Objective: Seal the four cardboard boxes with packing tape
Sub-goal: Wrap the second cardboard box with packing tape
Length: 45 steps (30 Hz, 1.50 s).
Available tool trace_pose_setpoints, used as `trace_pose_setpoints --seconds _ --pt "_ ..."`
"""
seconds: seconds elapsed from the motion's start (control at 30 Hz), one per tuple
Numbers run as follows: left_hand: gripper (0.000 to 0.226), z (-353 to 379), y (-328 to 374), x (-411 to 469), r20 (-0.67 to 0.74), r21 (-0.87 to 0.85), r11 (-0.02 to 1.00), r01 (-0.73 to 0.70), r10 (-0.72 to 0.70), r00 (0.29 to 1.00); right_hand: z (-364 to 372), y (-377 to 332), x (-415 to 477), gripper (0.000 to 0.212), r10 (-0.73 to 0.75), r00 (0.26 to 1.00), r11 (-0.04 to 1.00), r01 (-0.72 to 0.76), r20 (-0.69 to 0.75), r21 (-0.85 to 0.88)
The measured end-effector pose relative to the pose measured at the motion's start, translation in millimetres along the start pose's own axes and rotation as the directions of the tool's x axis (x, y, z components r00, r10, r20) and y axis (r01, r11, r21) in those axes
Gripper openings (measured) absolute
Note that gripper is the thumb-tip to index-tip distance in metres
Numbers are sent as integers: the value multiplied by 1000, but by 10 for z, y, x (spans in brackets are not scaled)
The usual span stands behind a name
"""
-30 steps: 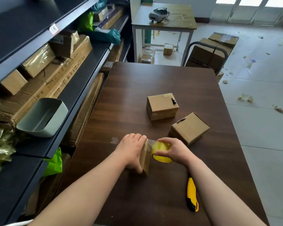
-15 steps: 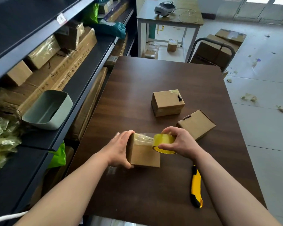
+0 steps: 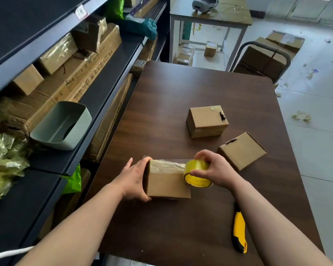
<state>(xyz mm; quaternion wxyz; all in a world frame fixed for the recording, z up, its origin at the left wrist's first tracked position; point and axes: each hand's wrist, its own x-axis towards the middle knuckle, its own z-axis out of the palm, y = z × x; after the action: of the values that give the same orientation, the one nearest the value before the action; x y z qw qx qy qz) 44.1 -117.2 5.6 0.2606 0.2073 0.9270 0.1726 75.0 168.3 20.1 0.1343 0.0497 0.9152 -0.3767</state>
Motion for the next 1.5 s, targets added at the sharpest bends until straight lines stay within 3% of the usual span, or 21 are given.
trace_pose_setpoints --seconds 0.2,0.3,0.47,0.63,0.77,0.93,1.5 --pt "141 62 -176 92 97 52 992 114 -118 988 193 -155 170 42 -24 1000 998 24 1 51" --pt "156 56 -80 86 109 -17 992 121 -119 987 247 -196 213 42 -14 1000 999 14 6 37" --pt "142 157 32 147 2 109 992 59 -59 998 237 -251 218 45 -14 999 999 15 37 -33" --pt "131 256 -102 94 28 139 988 71 -75 997 102 -244 242 50 -44 997 994 51 70 -98" --pt "137 334 -168 29 49 56 992 117 -120 992 -46 -64 225 54 -3 996 981 20 85 -194" --pt "143 313 -170 24 71 37 991 129 -131 989 44 157 179 57 97 986 983 -73 135 -167" --pt "142 295 -139 16 92 31 989 144 -146 985 354 499 334 60 193 963 974 -164 190 -157"
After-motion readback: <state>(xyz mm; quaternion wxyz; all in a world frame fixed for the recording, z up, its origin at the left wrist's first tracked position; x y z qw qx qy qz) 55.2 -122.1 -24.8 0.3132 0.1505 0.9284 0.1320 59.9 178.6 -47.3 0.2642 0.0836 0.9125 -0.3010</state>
